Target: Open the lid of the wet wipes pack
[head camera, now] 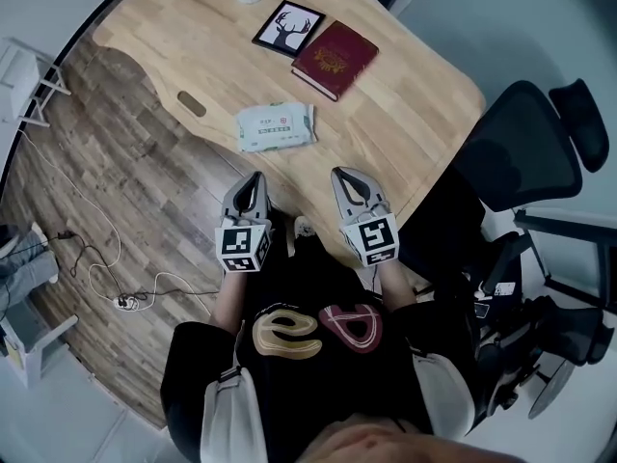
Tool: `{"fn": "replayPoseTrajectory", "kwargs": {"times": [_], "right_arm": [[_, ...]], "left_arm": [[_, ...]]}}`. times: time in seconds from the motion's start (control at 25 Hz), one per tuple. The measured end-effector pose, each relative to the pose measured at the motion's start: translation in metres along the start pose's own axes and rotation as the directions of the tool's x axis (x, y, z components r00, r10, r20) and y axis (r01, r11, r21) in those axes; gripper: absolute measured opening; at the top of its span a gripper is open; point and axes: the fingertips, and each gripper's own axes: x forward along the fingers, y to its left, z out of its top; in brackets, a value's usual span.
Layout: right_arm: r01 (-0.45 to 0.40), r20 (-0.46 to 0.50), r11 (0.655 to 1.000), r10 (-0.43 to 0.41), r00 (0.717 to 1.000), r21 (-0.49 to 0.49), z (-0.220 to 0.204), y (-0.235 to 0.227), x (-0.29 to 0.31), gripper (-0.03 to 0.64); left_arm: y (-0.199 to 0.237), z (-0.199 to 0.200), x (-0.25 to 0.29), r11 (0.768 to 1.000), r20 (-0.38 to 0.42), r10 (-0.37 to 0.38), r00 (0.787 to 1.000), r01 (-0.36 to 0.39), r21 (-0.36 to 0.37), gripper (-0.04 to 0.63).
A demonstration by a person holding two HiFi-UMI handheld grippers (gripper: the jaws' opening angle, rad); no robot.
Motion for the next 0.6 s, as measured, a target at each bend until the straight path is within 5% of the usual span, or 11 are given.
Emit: {"fn": "replayPoseTrajectory", "kwargs": {"times": [0.6], "right_arm": [[-0.062, -0.032, 0.991, 0.059, 0.998, -0.122, 0.050, 0.002, 0.068, 0.014]], "left_arm": [[0.052, 0.007, 0.047, 0.999, -0.075, -0.031, 0.997, 0.033, 0.035, 0.018]]}}
